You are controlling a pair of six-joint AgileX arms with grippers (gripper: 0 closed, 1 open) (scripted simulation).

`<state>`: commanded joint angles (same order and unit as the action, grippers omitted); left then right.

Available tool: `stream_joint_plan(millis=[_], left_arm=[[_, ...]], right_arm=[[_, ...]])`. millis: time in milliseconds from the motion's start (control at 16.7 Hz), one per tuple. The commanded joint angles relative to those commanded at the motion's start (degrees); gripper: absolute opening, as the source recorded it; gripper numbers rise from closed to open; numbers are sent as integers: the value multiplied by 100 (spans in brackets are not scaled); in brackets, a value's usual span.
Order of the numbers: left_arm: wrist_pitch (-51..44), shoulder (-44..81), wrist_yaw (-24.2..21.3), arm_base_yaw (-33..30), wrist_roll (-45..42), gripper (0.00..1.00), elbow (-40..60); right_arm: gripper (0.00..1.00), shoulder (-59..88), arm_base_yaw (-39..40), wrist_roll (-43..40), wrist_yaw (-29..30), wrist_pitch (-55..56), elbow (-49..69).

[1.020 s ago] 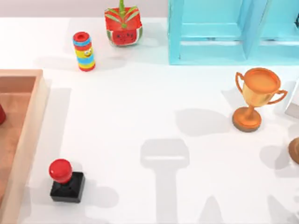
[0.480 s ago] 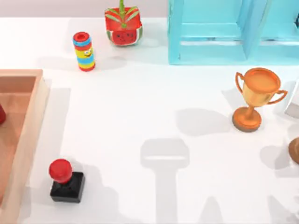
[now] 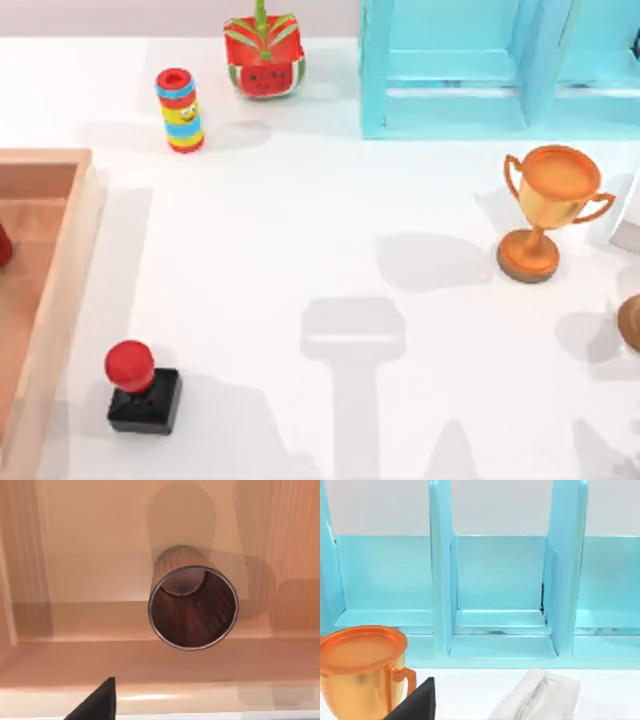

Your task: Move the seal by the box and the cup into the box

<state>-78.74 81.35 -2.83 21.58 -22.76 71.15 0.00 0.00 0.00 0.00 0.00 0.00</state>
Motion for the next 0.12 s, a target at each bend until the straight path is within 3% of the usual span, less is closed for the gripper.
stream_joint_plan(millis=[120], left_arm=[[-131,-23,-101,-19,-1,100,-40]], right_arm=[[100,0,0,0,0,0,0]])
